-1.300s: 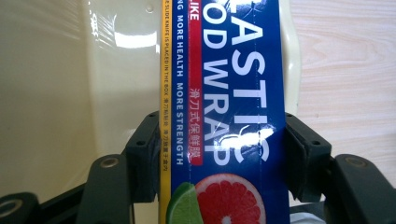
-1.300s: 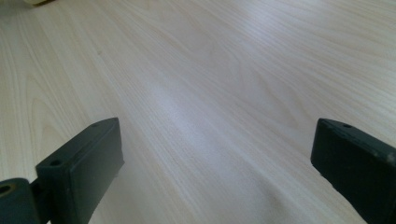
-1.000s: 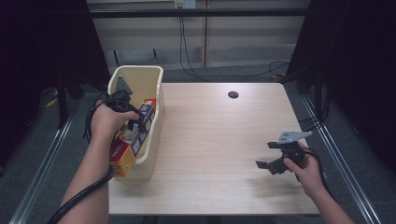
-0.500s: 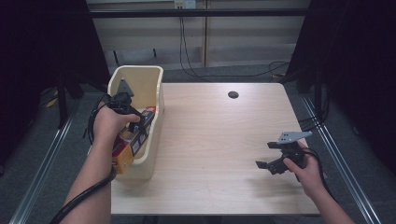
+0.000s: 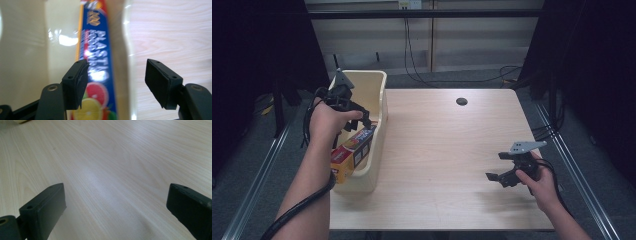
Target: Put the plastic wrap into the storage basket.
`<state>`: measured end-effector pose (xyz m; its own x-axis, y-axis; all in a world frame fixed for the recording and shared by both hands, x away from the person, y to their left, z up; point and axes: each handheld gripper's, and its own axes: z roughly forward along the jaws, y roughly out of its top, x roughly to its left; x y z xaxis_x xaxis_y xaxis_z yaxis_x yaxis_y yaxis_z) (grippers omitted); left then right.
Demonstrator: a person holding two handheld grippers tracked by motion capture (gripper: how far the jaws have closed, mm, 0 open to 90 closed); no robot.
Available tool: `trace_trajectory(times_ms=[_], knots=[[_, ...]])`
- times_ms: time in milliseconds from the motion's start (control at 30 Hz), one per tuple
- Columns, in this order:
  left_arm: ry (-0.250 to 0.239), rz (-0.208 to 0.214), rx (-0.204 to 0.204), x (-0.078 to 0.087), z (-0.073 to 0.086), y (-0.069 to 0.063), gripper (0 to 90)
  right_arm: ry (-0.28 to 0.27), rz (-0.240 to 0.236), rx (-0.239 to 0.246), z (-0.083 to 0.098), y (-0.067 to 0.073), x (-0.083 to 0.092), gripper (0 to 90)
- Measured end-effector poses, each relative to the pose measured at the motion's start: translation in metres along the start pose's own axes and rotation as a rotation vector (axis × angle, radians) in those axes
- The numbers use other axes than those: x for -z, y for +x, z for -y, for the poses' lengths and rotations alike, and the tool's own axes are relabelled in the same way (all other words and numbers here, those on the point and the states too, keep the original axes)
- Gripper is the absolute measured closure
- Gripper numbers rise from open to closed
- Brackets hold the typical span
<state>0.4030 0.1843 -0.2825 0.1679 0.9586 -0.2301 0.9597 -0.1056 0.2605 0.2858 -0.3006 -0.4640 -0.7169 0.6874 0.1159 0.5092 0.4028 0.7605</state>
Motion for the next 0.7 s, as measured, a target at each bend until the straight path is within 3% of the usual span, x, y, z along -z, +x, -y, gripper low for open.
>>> trace_trajectory(times_ms=[200, 233, 333, 367, 533, 700], knots=[[-0.040, 0.036, -0.048, 0.005, -0.004, -0.019, 26.6, -0.003, -0.001, 0.005, 0.000, 0.000, 0.001, 2.1], [-0.048, 0.055, -0.073, 0.003, -0.004, -0.025, 25.5, -0.001, 0.001, 0.001, 0.000, 0.000, 0.002, 2.1], [-0.054, 0.079, -0.069, 0.000, -0.005, -0.031, 23.6, -0.004, -0.003, 0.000, 0.000, -0.001, 0.001, 2.1], [-0.056, 0.084, -0.093, -0.003, -0.005, -0.038, 22.7, -0.005, -0.010, -0.002, 0.000, 0.000, 0.001, 2.1], [-0.052, 0.107, -0.124, -0.007, -0.007, -0.050, 22.1, -0.009, -0.008, 0.001, 0.000, 0.000, 0.002, 2.1], [-0.059, 0.135, -0.130, -0.009, -0.008, -0.061, 22.9, -0.014, -0.006, -0.002, 0.000, -0.001, 0.003, 2.1]])
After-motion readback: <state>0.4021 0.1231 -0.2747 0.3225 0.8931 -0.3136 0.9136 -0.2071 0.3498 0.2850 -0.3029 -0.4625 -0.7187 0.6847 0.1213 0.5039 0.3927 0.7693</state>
